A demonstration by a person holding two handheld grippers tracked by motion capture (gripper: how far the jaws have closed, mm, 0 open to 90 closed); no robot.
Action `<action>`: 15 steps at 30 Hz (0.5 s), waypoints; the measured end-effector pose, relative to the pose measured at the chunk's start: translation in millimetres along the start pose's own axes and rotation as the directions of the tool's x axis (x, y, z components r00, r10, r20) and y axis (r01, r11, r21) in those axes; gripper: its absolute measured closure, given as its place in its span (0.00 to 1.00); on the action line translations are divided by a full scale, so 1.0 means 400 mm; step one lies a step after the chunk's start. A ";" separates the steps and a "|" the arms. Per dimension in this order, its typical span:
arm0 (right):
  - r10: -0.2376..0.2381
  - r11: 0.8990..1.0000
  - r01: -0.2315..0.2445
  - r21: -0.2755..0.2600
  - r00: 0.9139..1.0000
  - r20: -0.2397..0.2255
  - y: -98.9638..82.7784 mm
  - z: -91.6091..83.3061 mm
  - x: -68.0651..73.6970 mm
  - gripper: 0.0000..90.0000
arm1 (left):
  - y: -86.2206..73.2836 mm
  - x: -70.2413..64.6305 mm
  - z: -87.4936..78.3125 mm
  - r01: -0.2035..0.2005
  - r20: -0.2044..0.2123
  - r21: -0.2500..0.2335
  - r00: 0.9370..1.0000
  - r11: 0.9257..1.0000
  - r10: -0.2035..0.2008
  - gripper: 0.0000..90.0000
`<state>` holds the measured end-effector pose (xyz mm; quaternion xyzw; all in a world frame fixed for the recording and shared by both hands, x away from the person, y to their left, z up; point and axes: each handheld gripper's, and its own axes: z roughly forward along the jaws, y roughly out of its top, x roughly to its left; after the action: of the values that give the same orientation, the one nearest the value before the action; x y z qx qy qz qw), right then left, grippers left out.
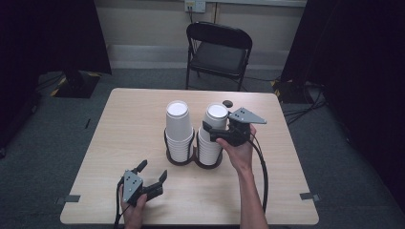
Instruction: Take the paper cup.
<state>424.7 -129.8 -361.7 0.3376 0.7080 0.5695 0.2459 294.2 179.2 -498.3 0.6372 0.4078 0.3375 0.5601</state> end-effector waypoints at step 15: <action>0.030 0.999 -0.030 0.023 0.999 -0.016 -0.043 0.027 -0.004 0.15 | 0.000 -0.001 0.000 -0.003 -0.002 0.000 1.000 1.000 0.003 0.20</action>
<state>430.3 -126.2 -381.0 0.3465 0.7112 0.5677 0.2277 293.9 179.0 -498.4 0.6374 0.4074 0.3391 0.5592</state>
